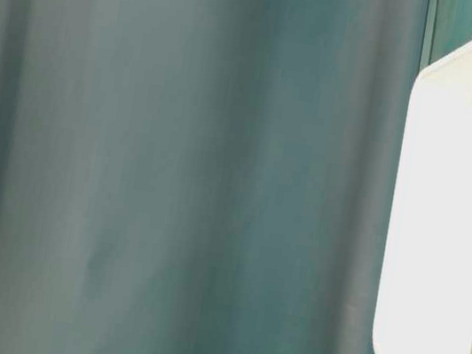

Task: Put the tape into the white case with the right arm.
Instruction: 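Move the open right gripper left over the white tape roll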

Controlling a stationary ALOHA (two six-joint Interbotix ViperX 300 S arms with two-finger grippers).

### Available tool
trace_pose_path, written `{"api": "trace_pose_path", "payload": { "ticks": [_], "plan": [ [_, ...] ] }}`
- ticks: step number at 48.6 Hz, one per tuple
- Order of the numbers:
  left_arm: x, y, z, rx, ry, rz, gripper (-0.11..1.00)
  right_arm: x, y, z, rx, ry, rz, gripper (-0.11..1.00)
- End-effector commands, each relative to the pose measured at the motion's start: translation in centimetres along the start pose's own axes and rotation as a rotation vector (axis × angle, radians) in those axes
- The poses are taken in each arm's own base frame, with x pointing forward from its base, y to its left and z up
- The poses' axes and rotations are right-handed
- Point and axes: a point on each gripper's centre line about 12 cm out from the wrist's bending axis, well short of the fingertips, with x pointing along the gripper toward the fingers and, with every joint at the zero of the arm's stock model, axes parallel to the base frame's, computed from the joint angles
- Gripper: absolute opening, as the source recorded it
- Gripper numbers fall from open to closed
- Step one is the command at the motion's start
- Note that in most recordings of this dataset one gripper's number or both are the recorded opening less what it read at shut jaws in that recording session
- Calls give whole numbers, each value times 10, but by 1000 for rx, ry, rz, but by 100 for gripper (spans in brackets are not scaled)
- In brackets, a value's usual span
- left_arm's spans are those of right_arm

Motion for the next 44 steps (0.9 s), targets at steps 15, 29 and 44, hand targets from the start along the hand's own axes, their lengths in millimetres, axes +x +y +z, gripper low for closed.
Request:
{"api": "trace_pose_path", "payload": {
  "ticks": [15,29,44],
  "plan": [
    [0,0,6,-6,-20,0,0,65,0,32,0,54,6,67],
    [-4,0,4,-6,-40,-1,0,116,0,45,2,87,8,67],
    [-4,0,0,-5,-38,-1,0,159,4,56,-3,94,15,67]
  ]
}}
